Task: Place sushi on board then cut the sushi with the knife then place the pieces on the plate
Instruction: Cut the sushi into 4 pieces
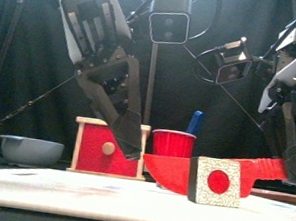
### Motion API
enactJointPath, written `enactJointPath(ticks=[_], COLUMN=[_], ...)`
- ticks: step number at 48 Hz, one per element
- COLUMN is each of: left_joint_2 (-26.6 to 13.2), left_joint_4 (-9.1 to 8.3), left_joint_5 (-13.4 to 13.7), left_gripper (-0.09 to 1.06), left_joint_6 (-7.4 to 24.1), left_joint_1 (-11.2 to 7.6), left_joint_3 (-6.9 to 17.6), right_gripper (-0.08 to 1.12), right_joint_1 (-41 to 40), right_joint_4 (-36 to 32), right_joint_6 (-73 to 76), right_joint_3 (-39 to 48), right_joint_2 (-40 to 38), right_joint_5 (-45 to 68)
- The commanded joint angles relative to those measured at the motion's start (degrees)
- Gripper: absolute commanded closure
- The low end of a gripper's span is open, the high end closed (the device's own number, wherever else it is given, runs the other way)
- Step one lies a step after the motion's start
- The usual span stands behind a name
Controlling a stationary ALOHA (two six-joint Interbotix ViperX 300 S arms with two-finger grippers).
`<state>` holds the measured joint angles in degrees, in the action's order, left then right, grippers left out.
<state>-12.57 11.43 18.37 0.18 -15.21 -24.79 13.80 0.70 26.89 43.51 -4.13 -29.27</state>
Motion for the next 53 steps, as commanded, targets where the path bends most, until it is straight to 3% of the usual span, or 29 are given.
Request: enactJointPath(ticks=[1, 13, 31, 39, 47, 53], left_joint_2=[1.9, 3.4, 8.8, 13.7, 19.6, 24.2], left_joint_4=[-0.7, -1.49, -3.69, -6.15, -9.58, -11.78], left_joint_5=[-0.2, -0.1, -0.3, -1.5, -5.8, -14.1], left_gripper=[0.34, 0.34, 0.34, 0.34, 0.34, 0.34], left_joint_6=[0.1, 0.2, 0.2, 0.2, 0.1, 0.1], left_joint_1=[0.09, 0.09, -0.44, -1.23, -2.11, -2.11], left_joint_3=[0.8, 0.4, -1.3, -2.7, -5.5, -10.2], right_gripper=[0.55, 0.55, 0.55, 0.55, 0.55, 0.55], right_joint_1=[0.0, 0.4, 1.5, 2.4, 3.1, 3.1], right_joint_4=[0.0, 0.0, -1.9, -1.9, -1.9, -2.0], right_joint_6=[-0.2, -0.5, -0.2, -0.2, -0.1, 0.0], right_joint_3=[-1.1, -2.5, -5.6, -6.9, -7.7, -7.7], right_joint_2=[-1.8, -1.9, -3.5, -4.4, -5.4, -7.6], right_joint_5=[0.3, 0.0, -1.8, -2.4, -2.5, -2.5])
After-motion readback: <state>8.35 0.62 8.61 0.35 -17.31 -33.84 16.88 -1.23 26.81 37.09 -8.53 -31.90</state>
